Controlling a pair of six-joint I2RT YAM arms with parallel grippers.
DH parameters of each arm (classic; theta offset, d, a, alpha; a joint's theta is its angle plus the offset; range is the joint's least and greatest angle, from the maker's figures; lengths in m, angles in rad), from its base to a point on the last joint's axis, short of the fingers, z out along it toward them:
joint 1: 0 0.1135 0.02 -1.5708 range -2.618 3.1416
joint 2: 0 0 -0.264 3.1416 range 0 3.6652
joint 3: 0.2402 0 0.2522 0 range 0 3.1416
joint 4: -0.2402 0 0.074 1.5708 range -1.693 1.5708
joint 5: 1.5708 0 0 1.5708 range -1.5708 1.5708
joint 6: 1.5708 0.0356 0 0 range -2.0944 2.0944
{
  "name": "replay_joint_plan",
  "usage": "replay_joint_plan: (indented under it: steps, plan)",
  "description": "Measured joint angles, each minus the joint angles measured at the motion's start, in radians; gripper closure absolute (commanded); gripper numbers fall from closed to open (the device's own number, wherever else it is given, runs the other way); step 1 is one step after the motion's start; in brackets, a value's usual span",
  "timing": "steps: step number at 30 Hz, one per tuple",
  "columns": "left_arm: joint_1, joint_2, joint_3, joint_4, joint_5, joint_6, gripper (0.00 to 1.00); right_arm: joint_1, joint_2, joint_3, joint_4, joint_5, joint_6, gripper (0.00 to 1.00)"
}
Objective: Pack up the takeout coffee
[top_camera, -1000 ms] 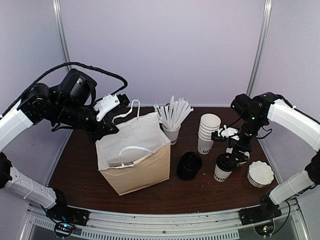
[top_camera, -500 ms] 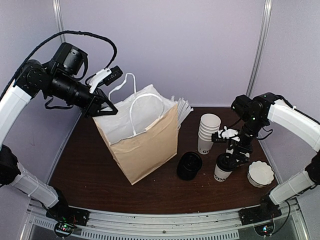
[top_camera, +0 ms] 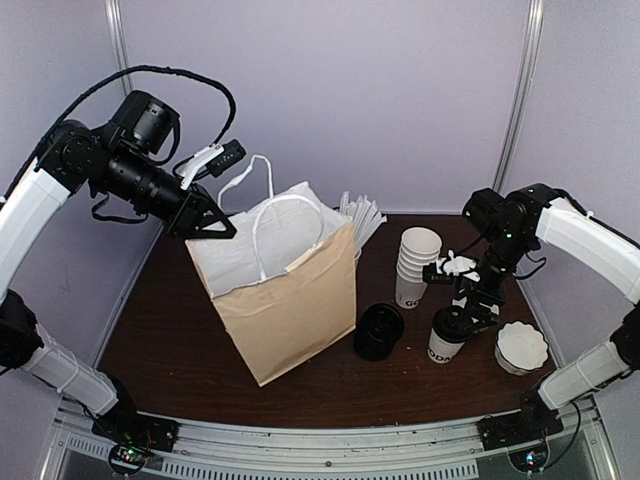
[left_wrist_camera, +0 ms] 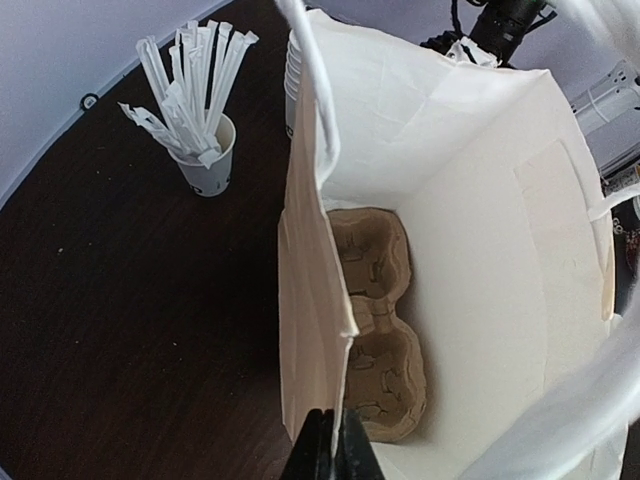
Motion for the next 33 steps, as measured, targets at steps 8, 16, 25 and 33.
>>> replay_joint_plan:
  steps: [8,16,25,33]
  plan:
    - [0.018,0.011,-0.040,0.001,0.026,0.000,0.18,0.000,0.000,0.000,0.000,-0.016,0.000,0.01]
    - [0.023,0.057,-0.135,0.004,-0.039,-0.013,0.03,0.000,0.000,-0.006,0.018,-0.038,0.021,0.01]
    - [0.024,-0.154,-0.196,0.148,-0.066,-0.013,0.05,0.000,-0.060,-0.065,0.068,-0.005,0.029,0.02]
    - [0.024,-0.204,-0.228,0.212,-0.055,-0.013,0.09,0.000,-0.023,-0.098,0.098,0.076,-0.001,0.08]
